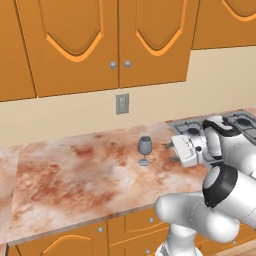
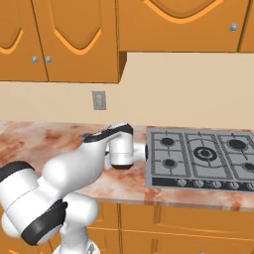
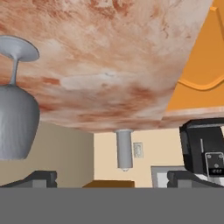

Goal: Retrieve the wine glasses from the counter and place one next to each plate.

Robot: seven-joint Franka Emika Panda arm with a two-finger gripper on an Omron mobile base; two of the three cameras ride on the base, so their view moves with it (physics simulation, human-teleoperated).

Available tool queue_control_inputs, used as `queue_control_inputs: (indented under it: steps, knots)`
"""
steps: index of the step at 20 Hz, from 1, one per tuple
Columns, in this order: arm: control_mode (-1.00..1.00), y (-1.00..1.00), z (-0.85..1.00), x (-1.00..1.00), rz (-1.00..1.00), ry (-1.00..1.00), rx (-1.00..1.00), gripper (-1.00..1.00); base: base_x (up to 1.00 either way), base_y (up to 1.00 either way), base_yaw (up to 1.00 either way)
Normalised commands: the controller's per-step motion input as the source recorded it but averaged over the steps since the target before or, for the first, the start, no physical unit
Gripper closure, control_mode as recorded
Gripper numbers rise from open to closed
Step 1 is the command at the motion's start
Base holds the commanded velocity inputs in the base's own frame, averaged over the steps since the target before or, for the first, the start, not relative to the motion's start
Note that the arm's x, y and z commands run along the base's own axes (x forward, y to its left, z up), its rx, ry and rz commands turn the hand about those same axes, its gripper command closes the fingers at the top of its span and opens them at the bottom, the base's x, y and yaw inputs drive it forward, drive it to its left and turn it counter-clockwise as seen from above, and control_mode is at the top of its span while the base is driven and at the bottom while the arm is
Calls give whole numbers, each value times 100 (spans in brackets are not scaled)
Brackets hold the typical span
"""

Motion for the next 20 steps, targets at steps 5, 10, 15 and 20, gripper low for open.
queue_control_inputs:
  steps: [5,10,15,20]
  knots:
    - [-100,0,-33,14,-1,5,0,-100,0,0,0]
    - [-100,0,-33,26,-2,6,0,-100,0,0,0]
    - [-100,0,-18,35,-2,3,-2,-100,0,0,0]
    - [-100,2,-6,18,-1,0,0,-100,0,0,0]
